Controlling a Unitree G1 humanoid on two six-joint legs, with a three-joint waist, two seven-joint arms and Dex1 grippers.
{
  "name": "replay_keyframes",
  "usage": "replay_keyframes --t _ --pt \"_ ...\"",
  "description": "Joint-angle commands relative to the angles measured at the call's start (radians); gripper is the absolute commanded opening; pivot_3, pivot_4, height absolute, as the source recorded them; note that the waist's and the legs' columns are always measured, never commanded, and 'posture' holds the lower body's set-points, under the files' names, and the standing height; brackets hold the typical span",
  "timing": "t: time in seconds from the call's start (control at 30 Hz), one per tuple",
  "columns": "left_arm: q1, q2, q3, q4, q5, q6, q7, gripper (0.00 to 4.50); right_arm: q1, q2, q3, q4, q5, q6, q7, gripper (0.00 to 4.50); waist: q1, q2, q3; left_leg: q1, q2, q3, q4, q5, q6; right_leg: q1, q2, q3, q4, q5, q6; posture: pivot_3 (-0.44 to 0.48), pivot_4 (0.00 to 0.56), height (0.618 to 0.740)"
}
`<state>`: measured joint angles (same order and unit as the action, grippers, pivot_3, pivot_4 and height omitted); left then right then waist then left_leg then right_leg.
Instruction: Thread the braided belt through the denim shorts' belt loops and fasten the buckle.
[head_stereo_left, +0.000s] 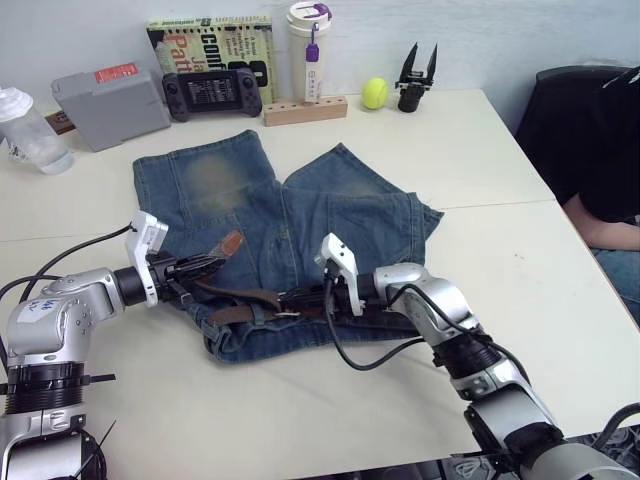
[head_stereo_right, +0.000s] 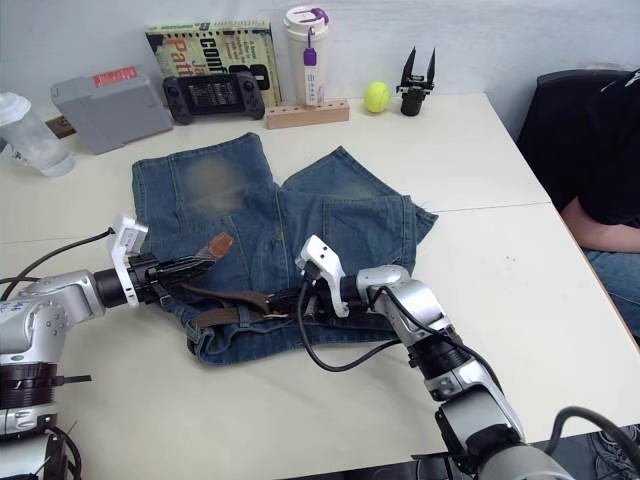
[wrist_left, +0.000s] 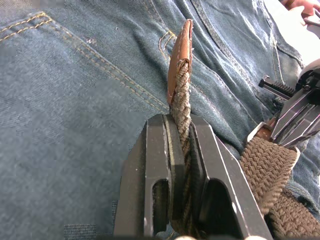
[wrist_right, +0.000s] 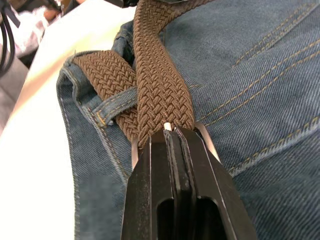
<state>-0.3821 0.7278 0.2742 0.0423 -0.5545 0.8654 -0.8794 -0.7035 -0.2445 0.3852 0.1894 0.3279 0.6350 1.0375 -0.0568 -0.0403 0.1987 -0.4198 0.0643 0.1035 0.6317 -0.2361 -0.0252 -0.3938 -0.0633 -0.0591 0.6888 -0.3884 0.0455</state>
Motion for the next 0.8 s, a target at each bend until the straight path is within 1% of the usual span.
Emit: replay_keyframes --t 0.03,0.17,0.23,0.33,0.4,0.47,0.53,0.6,0.67,0.73,0.8 --pt "0.002 0.017 0.025 -0.042 -0.018 -0.016 0.005 0.00 0.010 0.006 0.099 0.091 -0.090 -0.005 0.007 0.06 0.000 0.000 0.000 0.000 0.000 0.000 0.000 0.000 0.000 0.000 0.000 0.000 0.000 0.000 0.000 0.000 0.150 0.693" --pt "0.014 0.014 0.028 -0.043 -0.020 -0.025 0.007 0.00 -0.007 0.006 0.153 0.108 -0.135 0.002 0.031 0.06 -0.003 -0.001 -0.001 0.004 0.001 0.002 -0.001 0.000 0.000 0.002 0.000 0.000 0.001 0.000 0.000 0.000 0.150 0.693" --pt "0.016 0.015 0.031 -0.044 -0.021 -0.026 0.009 0.00 -0.021 0.002 0.204 0.115 -0.167 0.024 0.045 0.06 -0.003 -0.001 -0.001 0.007 0.001 0.003 -0.001 0.000 -0.001 0.003 0.000 0.000 0.001 0.000 0.000 0.000 0.150 0.693" --pt "0.008 0.018 0.033 -0.034 -0.020 -0.033 0.008 0.00 -0.053 0.023 0.268 0.157 -0.222 0.081 0.033 0.06 -0.010 -0.002 -0.005 0.015 0.003 0.005 -0.003 -0.002 -0.003 0.009 0.000 0.000 0.001 -0.001 -0.002 0.000 0.150 0.693" --pt "-0.003 0.016 0.032 -0.032 -0.022 -0.035 0.012 0.00 -0.076 0.039 0.316 0.181 -0.257 0.116 0.036 0.06 -0.013 -0.002 -0.007 0.018 0.004 0.005 -0.003 -0.003 -0.004 0.011 0.001 0.000 0.001 -0.002 -0.003 0.000 0.150 0.693" --pt "-0.016 0.015 0.028 -0.028 -0.024 -0.036 0.012 0.00 -0.092 0.051 0.363 0.198 -0.292 0.127 0.045 0.06 -0.025 -0.001 -0.013 0.021 0.005 0.005 -0.003 -0.004 -0.006 0.014 0.001 0.000 0.001 -0.002 -0.004 0.000 0.150 0.693" --pt "-0.029 0.016 0.025 -0.024 -0.025 -0.037 0.009 0.00 -0.102 0.066 0.391 0.216 -0.317 0.134 0.048 0.06 -0.029 -0.002 -0.019 0.028 0.005 0.006 -0.005 -0.006 -0.007 0.020 0.001 0.000 0.001 -0.004 -0.007 0.000 0.150 0.693" --pt "-0.054 0.014 0.020 -0.017 -0.027 -0.037 0.007 0.00 -0.112 0.073 0.434 0.239 -0.355 0.129 0.064 0.06 -0.030 -0.002 -0.028 0.032 0.005 0.007 -0.008 -0.008 -0.007 0.021 0.001 0.000 0.001 -0.005 -0.009 0.000 0.150 0.693" --pt "-0.114 0.012 0.017 0.007 -0.035 -0.031 0.004 0.00 -0.120 0.081 0.488 0.269 -0.408 0.105 0.078 0.06 -0.030 0.000 -0.033 0.035 0.005 0.008 -0.010 -0.009 -0.007 0.021 0.002 0.000 0.001 -0.006 -0.011 0.000 0.150 0.693" --pt "-0.202 0.013 0.000 0.055 -0.036 -0.033 -0.012 0.00 -0.119 0.081 0.545 0.293 -0.465 0.075 0.091 0.06 -0.027 0.004 -0.045 0.036 0.005 0.008 -0.010 -0.009 -0.007 0.021 0.002 0.000 0.001 -0.007 -0.011 0.000 0.150 0.693" --pt "-0.299 0.009 -0.017 0.147 -0.031 -0.046 -0.042 0.00 -0.104 0.079 0.585 0.304 -0.530 0.032 0.072 0.06 -0.029 0.005 -0.050 0.039 0.005 0.008 -0.011 -0.009 -0.008 0.023 0.002 0.000 0.001 -0.007 -0.012 0.000 0.150 0.693"
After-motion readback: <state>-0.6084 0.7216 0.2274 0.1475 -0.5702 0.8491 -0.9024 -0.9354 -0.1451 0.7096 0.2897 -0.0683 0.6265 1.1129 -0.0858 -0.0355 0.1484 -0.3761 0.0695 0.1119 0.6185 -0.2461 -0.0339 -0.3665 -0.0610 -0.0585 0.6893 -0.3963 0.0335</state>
